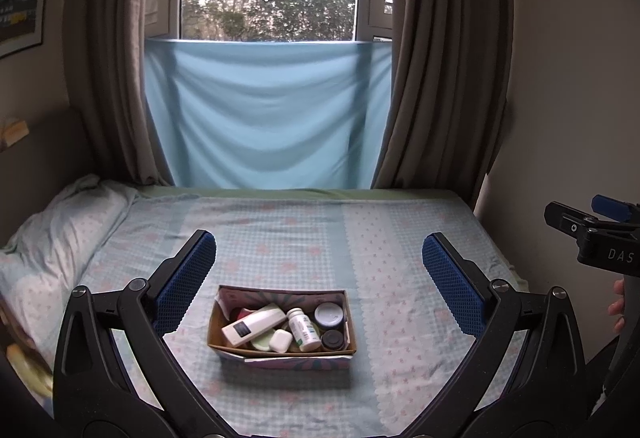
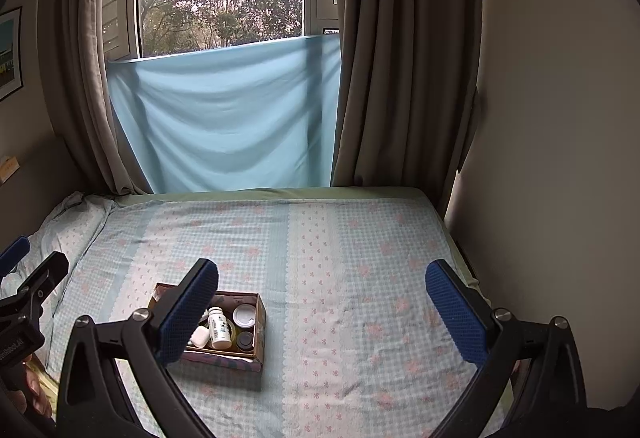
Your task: Organize rigid objects
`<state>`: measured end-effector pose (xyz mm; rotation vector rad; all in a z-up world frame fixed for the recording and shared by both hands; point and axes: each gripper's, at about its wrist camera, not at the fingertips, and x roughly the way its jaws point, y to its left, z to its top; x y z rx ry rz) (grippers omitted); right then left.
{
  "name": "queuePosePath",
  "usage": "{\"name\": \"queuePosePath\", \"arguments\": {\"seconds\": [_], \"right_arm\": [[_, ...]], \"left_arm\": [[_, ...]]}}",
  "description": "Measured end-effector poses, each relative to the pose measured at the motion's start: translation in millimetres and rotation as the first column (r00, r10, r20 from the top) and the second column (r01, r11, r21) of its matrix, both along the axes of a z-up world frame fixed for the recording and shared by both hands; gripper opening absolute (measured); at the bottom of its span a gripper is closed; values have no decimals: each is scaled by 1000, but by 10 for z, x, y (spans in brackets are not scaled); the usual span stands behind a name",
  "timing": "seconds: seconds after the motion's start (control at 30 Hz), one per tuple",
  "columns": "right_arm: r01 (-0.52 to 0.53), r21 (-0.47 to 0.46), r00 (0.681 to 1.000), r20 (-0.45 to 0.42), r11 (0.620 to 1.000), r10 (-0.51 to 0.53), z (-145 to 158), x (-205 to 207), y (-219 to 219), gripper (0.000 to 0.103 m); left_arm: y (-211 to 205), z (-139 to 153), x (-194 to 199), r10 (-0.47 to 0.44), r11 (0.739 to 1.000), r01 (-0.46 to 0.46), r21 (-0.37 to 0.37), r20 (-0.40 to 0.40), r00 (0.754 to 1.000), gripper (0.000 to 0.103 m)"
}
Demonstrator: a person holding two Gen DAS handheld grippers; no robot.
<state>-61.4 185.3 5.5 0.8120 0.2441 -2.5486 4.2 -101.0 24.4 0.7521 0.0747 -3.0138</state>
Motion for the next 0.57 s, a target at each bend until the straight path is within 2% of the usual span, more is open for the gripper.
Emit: {"name": "queuePosePath", "arguments": {"seconds": [0.2, 0.33, 0.57], "right_arm": [[1, -2, 1000, 2, 1000, -1, 2, -11, -23, 103], [0, -4, 1000, 2, 1000, 0, 0, -22, -59, 103], [3, -7, 1000, 9, 1000, -3, -24, -59, -131, 103]], "left_arm": [[-22, 41, 22, 20, 1000, -20, -16, -29, 999, 103], [-96, 48, 12, 36, 999, -35, 28, -32, 999, 103], [-180, -15, -67, 29, 998, -29, 55, -1, 1000, 103]]}}
